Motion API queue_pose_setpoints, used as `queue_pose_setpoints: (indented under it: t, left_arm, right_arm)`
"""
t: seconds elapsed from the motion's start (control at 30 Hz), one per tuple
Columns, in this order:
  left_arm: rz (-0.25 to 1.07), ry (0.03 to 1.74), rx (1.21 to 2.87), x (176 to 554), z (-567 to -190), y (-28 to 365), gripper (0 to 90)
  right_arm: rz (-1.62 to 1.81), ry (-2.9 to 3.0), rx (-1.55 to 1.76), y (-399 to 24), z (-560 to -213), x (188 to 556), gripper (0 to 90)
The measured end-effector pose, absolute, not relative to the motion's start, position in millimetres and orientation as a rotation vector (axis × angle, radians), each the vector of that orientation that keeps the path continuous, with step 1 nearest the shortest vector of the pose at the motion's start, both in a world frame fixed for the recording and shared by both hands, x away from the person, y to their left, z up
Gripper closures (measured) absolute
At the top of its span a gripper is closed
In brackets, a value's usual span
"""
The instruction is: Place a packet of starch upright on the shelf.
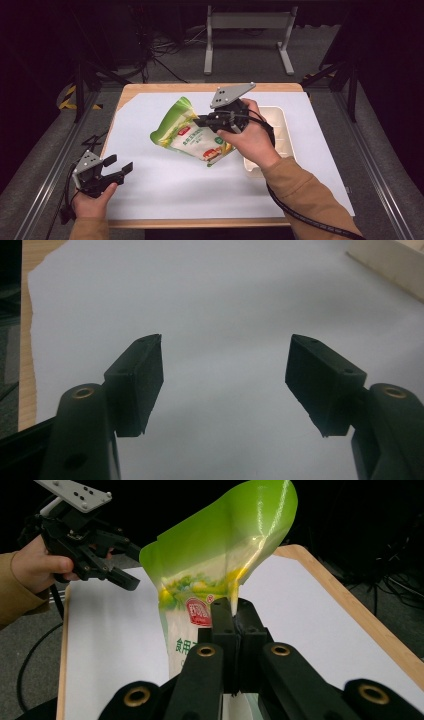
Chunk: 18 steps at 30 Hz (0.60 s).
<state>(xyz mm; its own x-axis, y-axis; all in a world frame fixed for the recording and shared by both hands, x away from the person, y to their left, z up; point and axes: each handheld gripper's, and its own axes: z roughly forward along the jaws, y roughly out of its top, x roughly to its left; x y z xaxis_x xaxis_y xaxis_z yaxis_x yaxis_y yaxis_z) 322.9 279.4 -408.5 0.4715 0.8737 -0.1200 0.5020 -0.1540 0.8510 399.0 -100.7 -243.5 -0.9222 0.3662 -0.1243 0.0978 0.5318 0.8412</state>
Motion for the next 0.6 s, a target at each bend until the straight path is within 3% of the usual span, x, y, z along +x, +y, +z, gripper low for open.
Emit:
queue_pose_setpoints:
  t: [0.6]
  left_arm:
    - [0.51, 1.168, 1.811, 323, -409, 279, 32.1]
  right_arm:
    - [1.299, 2.399, 0.491, -145, -229, 410, 89.2]
